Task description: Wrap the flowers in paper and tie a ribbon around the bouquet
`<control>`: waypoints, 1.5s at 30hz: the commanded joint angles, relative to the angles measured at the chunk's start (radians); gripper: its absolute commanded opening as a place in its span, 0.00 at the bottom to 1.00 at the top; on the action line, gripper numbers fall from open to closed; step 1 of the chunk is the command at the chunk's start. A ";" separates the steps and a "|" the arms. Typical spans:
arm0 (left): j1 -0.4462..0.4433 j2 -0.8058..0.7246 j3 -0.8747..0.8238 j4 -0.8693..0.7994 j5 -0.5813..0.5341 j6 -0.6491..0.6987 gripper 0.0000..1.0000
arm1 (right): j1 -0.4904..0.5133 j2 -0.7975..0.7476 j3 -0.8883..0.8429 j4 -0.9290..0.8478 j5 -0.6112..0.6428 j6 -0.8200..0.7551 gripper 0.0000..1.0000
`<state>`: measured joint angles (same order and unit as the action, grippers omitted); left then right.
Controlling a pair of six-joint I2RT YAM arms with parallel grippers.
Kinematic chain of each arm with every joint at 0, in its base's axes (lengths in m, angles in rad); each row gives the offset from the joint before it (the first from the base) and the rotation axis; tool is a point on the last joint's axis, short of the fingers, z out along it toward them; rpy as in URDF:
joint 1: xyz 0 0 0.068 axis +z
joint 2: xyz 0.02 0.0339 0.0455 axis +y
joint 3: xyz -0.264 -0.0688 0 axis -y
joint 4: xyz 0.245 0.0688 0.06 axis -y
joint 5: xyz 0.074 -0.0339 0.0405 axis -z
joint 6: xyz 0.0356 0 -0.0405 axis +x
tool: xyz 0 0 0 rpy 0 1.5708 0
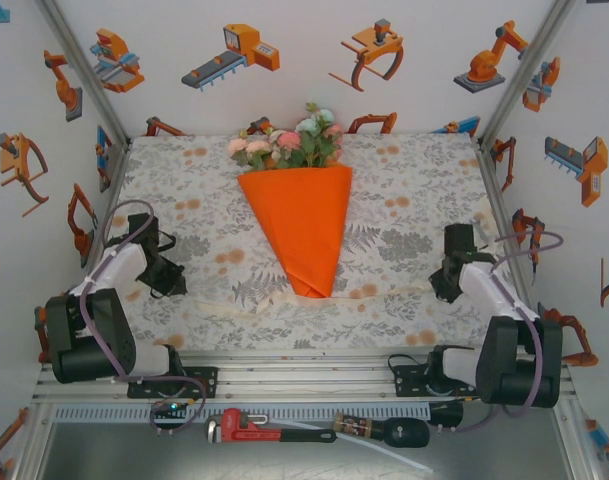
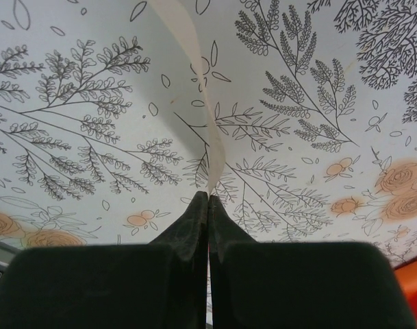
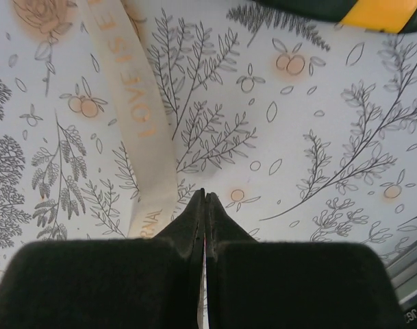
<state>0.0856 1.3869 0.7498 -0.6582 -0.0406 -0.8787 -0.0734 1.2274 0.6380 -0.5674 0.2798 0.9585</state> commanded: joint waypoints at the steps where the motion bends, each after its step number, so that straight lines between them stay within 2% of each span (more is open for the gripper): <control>1: 0.003 0.005 -0.001 0.012 0.001 0.014 0.07 | -0.048 0.028 0.081 0.008 0.111 -0.065 0.00; 4: 0.005 0.003 0.003 0.018 -0.024 0.014 0.11 | -0.118 0.095 0.147 0.068 0.056 -0.076 0.00; 6: 0.010 0.010 0.020 0.024 -0.041 0.027 0.24 | -0.124 0.133 0.202 0.082 0.001 -0.104 0.00; 7: 0.014 0.010 0.032 0.035 -0.049 0.040 0.32 | -0.120 0.142 0.223 0.086 -0.037 -0.117 0.03; 9: 0.019 -0.007 0.065 0.059 -0.066 0.070 0.42 | -0.101 0.140 0.251 0.097 -0.145 -0.152 0.19; 12: 0.000 -0.069 0.133 0.101 -0.068 0.089 0.52 | -0.004 0.112 0.283 0.118 -0.265 -0.262 0.35; 15: -0.088 -0.097 0.193 0.175 -0.013 0.107 0.62 | 0.084 0.083 0.270 0.214 -0.457 -0.341 0.52; 16: -0.139 -0.083 0.214 0.205 0.016 0.112 0.65 | 0.102 0.081 0.245 0.306 -0.601 -0.361 0.56; 17: -0.183 -0.056 0.230 0.258 0.083 0.114 0.69 | 0.122 0.086 0.211 0.405 -0.710 -0.346 0.65; 19: -0.264 0.031 0.254 0.397 0.241 0.099 0.73 | 0.166 0.131 0.181 0.550 -0.808 -0.299 0.76; 20: -0.303 0.085 0.274 0.454 0.290 0.080 0.74 | 0.187 0.174 0.194 0.572 -0.838 -0.293 0.78; 23: -0.398 0.220 0.340 0.527 0.299 0.040 0.82 | 0.230 0.303 0.245 0.620 -0.898 -0.273 0.77; 27: -0.440 0.351 0.371 0.632 0.341 -0.012 0.90 | 0.248 0.449 0.265 0.736 -0.933 -0.202 0.72; 31: -0.449 0.451 0.420 0.558 0.358 -0.048 0.91 | 0.260 0.569 0.307 0.740 -0.925 -0.190 0.69; 35: -0.454 0.477 0.398 0.594 0.343 -0.036 0.90 | 0.278 0.638 0.318 0.763 -0.931 -0.177 0.63; 38: -0.455 0.522 0.402 0.631 0.412 -0.047 0.80 | 0.292 0.674 0.326 0.770 -0.920 -0.167 0.60; 41: -0.452 0.546 0.390 0.592 0.409 -0.064 0.71 | 0.302 0.702 0.336 0.771 -0.904 -0.157 0.59; 45: -0.449 0.573 0.331 0.694 0.460 -0.103 0.62 | 0.322 0.722 0.348 0.789 -0.913 -0.128 0.55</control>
<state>-0.3656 1.9205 1.1236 -0.0025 0.3817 -0.9524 0.2295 1.9141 0.9741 0.2245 -0.6552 0.8135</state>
